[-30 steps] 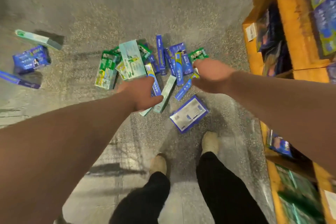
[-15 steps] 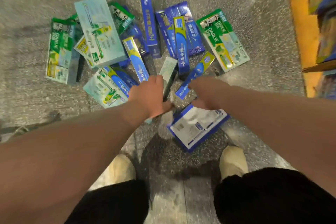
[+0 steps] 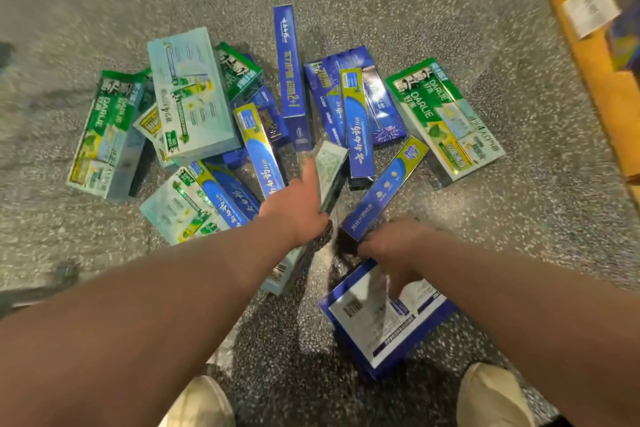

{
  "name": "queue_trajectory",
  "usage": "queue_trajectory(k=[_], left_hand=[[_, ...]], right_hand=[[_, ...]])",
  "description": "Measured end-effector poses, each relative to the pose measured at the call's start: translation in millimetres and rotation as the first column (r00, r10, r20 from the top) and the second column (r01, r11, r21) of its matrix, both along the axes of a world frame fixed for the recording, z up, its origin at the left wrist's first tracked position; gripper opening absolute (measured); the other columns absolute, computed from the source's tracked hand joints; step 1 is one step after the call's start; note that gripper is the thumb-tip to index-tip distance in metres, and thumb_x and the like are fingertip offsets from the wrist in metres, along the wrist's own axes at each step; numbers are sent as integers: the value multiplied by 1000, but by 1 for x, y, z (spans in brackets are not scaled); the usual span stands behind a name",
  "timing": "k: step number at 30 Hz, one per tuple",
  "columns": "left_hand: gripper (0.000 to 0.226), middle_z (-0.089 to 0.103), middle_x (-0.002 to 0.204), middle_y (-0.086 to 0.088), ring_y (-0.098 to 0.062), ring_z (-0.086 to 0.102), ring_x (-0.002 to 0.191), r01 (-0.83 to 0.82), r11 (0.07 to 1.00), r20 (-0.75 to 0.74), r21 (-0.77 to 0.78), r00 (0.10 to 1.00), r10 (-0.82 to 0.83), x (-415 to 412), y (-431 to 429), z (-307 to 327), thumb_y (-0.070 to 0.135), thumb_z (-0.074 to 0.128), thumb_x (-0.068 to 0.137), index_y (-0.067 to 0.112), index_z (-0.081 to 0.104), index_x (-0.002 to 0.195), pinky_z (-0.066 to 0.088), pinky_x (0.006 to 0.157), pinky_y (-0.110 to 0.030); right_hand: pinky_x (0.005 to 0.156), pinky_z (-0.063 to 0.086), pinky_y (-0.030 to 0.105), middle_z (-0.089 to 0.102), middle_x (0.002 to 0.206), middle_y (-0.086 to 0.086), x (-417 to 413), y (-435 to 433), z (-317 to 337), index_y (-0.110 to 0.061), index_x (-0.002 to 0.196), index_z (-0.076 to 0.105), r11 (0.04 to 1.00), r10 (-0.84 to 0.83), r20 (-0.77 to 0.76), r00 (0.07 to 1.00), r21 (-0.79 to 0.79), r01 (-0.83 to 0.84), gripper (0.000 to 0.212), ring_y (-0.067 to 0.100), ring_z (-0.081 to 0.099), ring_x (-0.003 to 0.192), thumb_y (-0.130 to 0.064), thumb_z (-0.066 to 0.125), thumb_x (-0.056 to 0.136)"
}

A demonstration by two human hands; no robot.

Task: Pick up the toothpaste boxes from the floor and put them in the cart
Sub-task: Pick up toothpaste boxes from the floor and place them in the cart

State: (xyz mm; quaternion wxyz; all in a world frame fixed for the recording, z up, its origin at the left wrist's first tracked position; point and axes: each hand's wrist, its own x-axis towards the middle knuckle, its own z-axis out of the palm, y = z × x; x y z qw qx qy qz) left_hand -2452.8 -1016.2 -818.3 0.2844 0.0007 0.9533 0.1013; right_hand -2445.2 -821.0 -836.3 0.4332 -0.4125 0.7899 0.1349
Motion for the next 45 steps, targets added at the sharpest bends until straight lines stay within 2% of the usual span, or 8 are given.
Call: queue_trajectory(k=[4,11,17,27,32,35,40,45], left_hand=[[105,53,87,-6,-33,63,77,6,999,6,32,1000,-6,11,-1,5,33,66,94,23,-18,156,56,66,-47],[107,51,100,-7,-36,65,84,34,996,-48,78,998,-31,26,-12,6,27,61,97,57,-30,145,55,69,-48],[93,50,126,-19,-37,64,90,30,990,-18,138,999,-28,27,-18,6,26,61,99,48,-13,151,55,83,-54],[59,61,120,-7,-25,56,97,-57,985,162,161,986,30,40,-29,5,46,67,91,19,37,135,44,79,-35],[98,56,137,12,-13,57,120,-197,842,255,502,964,74,63,-38,14,76,74,68,39,31,147,44,106,-39],[137,47,147,2,-25,52,130,66,951,129,301,986,-109,78,-41,5,77,80,42,40,6,152,45,107,-47],[99,50,116,1,-31,54,108,98,976,55,192,992,-110,85,-40,0,58,82,50,27,29,128,51,90,-47],[109,47,135,-3,-29,47,122,88,987,46,137,994,-95,94,-33,6,54,87,57,18,30,142,47,98,-49]], right_hand=[[112,30,48,47,143,2,17,14,-17,-23,150,29,994,95,-72,993,63,-90,117,28,44,130,-59,88,55],[121,10,55,52,136,10,29,9,-14,-10,141,36,995,98,-162,982,40,-93,99,31,45,131,-36,91,62],[91,50,46,56,111,-3,12,11,-5,-27,126,37,993,-69,-81,994,-101,60,90,26,60,100,-61,85,57],[81,50,38,53,104,-2,1,-18,25,-23,116,59,917,-16,-205,979,-393,-67,53,21,56,99,-50,71,72],[74,54,39,58,99,1,11,-24,23,-16,104,62,854,31,-263,964,-494,-162,57,23,59,94,-59,75,69],[59,51,36,56,86,1,20,-34,21,-16,85,60,740,-2,-358,934,-628,-239,59,24,56,78,-67,79,61],[83,39,43,52,113,6,20,-54,28,-14,104,55,809,-42,-404,914,-550,-206,87,28,49,101,-70,81,41],[111,20,54,50,128,3,12,-58,24,-22,137,26,932,-76,-254,964,-362,-23,131,26,43,123,-85,76,34]])
